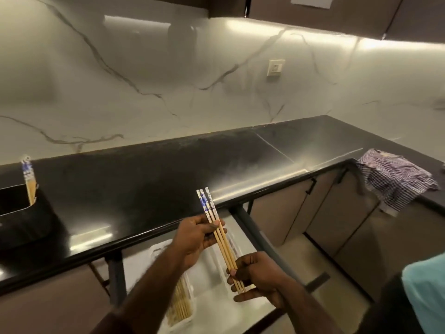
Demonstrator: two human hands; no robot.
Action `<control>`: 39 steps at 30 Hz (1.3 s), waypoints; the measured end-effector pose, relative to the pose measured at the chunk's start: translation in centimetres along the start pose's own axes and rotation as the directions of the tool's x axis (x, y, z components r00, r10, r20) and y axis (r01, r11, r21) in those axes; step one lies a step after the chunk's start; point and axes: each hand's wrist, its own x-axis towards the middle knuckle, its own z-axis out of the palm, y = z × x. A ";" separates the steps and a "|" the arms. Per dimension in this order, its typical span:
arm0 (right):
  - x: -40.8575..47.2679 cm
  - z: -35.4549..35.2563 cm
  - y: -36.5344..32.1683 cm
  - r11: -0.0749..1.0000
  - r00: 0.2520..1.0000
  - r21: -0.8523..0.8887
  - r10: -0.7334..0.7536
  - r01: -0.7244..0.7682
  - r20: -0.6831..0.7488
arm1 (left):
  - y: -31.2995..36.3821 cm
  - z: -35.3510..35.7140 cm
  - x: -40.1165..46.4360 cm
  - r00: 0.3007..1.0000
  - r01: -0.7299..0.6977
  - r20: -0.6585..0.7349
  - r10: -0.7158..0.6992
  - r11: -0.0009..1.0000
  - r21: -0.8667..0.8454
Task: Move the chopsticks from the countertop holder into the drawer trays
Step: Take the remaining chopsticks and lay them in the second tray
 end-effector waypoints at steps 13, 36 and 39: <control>5.9 -4.6 1.9 0.988 0.982 -0.117 0.076 -0.097 -0.171 | -6.8 3.6 7.5 0.978 0.210 0.001 -0.210 0.978 -0.017; 20.2 -5.7 5.9 0.909 0.908 -0.192 0.312 -0.371 -0.278 | -16.4 4.6 18.2 0.832 0.493 -0.189 -0.522 0.851 -0.183; 20.6 -4.9 6.5 0.909 0.910 -0.230 0.266 -0.346 -0.318 | -17.1 4.5 18.9 0.826 0.486 -0.238 -0.510 0.860 -0.157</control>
